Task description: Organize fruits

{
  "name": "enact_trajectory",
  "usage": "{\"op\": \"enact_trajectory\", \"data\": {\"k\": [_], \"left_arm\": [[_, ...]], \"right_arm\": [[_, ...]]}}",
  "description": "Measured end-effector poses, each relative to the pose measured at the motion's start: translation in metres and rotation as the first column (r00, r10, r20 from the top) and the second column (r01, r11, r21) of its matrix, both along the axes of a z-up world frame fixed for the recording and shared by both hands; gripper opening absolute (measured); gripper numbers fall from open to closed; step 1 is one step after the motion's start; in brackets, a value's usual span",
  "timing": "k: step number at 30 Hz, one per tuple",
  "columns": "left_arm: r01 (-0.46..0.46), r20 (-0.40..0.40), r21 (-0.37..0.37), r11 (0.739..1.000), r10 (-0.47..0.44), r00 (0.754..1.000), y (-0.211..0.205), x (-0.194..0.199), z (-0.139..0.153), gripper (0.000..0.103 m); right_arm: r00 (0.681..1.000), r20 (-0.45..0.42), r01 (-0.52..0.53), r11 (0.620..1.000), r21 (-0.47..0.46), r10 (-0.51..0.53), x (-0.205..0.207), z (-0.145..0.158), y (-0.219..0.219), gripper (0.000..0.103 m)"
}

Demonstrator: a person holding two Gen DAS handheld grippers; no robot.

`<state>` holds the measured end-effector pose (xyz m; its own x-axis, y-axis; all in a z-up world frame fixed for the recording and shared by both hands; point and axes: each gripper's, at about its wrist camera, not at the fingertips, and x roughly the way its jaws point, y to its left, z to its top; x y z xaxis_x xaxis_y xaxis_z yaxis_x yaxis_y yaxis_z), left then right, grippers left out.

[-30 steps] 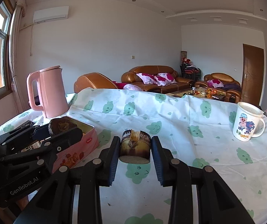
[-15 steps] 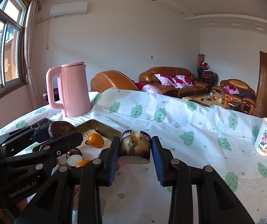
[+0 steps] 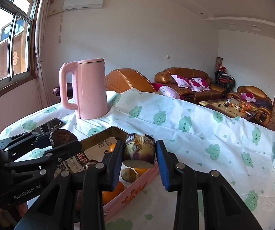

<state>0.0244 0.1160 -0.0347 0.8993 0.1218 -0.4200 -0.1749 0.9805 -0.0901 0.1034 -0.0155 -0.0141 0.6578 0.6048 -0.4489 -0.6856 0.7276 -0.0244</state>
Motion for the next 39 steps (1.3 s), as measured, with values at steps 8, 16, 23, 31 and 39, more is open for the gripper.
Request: {"op": "enact_trajectory", "data": {"k": [8, 16, 23, 31, 39], "left_arm": [[-0.010, -0.027, -0.033, 0.999, 0.009, 1.000, 0.016, -0.001, -0.005, 0.040], [-0.003, -0.089, -0.067, 0.998, -0.003, 0.996, 0.024, 0.005, -0.016, 0.040], [0.000, -0.126, -0.075, 0.997, -0.010, 0.992, 0.028, 0.008, -0.020, 0.040], [0.007, -0.150, -0.075, 0.997, -0.018, 0.989, 0.028, 0.012, -0.023, 0.040], [-0.032, -0.118, -0.068, 0.997, 0.024, 0.993, 0.031, 0.004, -0.020, 0.076]], "right_arm": [[0.996, -0.076, -0.040, 0.998, -0.044, 0.036, 0.009, -0.013, 0.034, 0.036], [0.982, -0.184, -0.050, 0.992, -0.120, 0.027, 0.024, -0.033, 0.056, 0.036], [0.972, -0.234, -0.073, 0.981, -0.177, 0.030, 0.027, -0.047, 0.069, 0.036], [0.959, -0.279, -0.093, 0.979, -0.182, 0.039, 0.030, -0.055, 0.070, 0.037], [0.963, -0.270, -0.060, 0.989, -0.137, 0.021, 0.030, -0.047, 0.057, 0.059]]}}
